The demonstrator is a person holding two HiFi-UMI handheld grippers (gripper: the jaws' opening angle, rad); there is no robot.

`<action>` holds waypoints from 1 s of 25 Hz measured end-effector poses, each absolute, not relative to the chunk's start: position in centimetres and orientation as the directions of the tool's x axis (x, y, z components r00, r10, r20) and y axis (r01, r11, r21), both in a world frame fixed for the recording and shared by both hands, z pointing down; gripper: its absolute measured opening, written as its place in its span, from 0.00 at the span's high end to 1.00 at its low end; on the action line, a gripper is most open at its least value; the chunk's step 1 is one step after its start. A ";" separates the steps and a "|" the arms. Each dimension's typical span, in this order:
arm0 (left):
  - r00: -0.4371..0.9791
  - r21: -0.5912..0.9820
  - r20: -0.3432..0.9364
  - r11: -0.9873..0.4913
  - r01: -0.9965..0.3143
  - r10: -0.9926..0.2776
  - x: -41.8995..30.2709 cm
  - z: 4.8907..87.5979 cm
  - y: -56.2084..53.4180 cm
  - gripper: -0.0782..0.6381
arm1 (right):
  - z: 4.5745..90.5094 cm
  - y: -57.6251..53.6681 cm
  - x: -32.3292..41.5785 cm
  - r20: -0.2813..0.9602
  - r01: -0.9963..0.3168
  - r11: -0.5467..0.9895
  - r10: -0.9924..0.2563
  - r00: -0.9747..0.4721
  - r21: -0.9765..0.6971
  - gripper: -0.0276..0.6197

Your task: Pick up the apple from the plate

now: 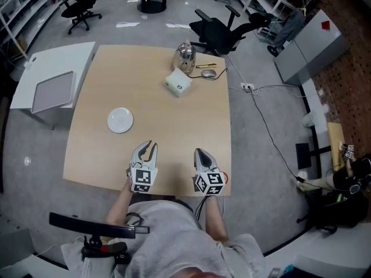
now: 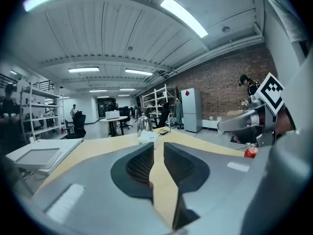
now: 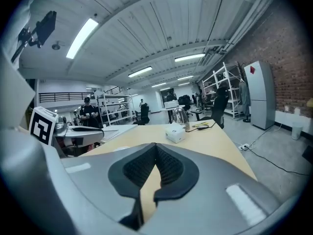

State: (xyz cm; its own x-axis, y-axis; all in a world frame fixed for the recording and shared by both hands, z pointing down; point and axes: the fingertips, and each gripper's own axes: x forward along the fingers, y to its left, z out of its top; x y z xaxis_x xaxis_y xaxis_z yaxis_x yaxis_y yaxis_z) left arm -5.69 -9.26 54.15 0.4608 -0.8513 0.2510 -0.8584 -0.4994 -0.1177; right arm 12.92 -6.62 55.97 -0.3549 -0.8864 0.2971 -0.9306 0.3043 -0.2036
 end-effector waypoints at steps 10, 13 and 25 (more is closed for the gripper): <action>0.354 -0.134 0.233 -0.390 -0.911 -0.906 -11.6 52.7 -9.2 0.83 | 55.3 -8.5 7.2 0.285 -0.890 0.405 -0.845 -0.452 -0.209 0.95; 0.326 -0.139 0.232 -0.363 -0.921 -0.917 -13.0 52.7 -9.1 0.85 | 55.4 -8.9 5.7 0.280 -0.877 0.431 -0.833 -0.477 -0.212 0.95; 0.278 -0.136 0.229 -0.314 -0.940 -0.933 -17.3 52.0 -8.5 0.87 | 55.0 -9.7 0.9 0.282 -0.846 0.497 -0.797 -0.534 -0.195 0.95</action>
State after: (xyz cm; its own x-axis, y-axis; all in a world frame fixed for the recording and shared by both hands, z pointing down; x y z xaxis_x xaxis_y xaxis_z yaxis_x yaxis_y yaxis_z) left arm -17.28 -8.50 52.00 0.2782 -0.9328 0.2290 -0.9398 -0.3136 -0.1360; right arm 0.85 -9.66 55.00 -0.5336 -0.7975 0.2815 -0.8456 0.4971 -0.1947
